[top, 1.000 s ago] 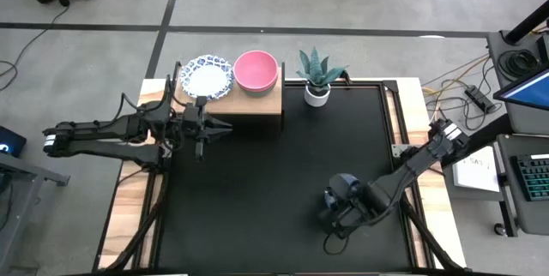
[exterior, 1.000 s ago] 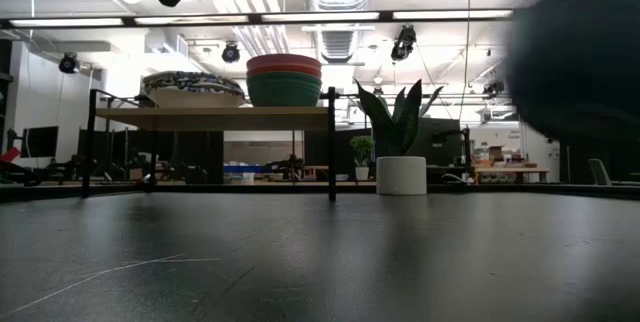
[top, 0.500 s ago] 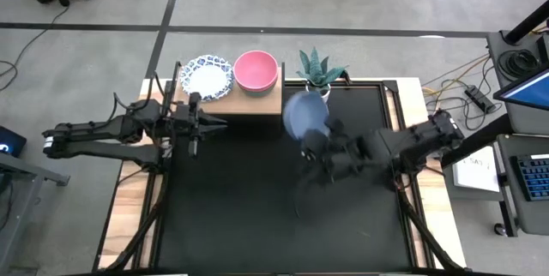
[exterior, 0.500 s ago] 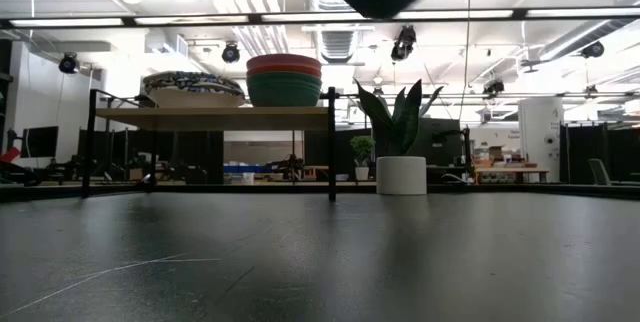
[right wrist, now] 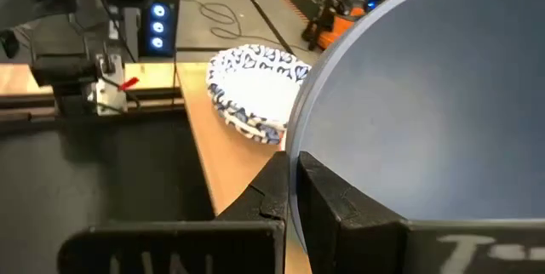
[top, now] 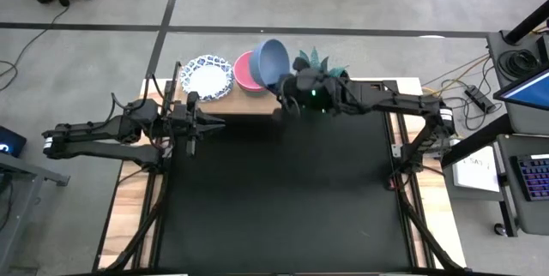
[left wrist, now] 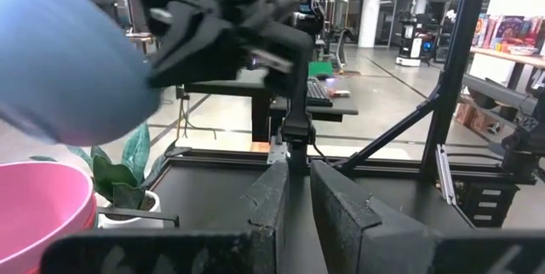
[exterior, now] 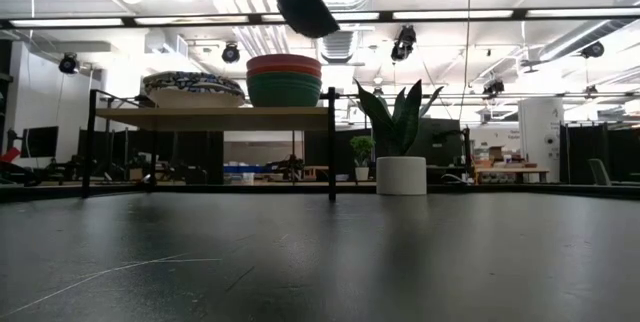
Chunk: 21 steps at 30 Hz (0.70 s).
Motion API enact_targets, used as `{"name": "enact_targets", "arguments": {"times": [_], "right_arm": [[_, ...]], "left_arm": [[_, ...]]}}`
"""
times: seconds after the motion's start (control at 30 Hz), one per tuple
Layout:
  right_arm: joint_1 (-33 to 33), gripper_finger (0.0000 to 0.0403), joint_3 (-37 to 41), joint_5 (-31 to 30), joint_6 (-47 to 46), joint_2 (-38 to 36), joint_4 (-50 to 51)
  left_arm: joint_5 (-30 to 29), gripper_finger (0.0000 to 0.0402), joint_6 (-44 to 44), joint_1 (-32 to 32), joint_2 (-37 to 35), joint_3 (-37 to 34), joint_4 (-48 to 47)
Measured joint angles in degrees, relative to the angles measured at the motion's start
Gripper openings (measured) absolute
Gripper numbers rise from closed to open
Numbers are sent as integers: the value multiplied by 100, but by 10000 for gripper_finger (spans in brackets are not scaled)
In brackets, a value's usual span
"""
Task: Place and stack bowls onto a shelf
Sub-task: Stack the blue bowl on top of the pink bowl on the shelf
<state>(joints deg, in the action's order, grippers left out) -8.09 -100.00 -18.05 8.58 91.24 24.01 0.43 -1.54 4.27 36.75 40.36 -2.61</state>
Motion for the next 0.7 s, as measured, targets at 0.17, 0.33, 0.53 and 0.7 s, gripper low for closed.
{"name": "enact_targets", "arguments": {"times": [0.17,0.33,0.53,0.7], "right_arm": [[-323,9,17,208,81,156,-102],[-421,9,17,212,286,317,-294],[-475,16,17,202,377,381,-556],[-576,45,17,198,273,387,-588]], "left_arm": [[-62,36,0,0,0,0,-2],[-424,36,14,0,7,0,-4],[-509,36,59,0,-6,0,2],[-558,36,70,0,-11,0,4]]}}
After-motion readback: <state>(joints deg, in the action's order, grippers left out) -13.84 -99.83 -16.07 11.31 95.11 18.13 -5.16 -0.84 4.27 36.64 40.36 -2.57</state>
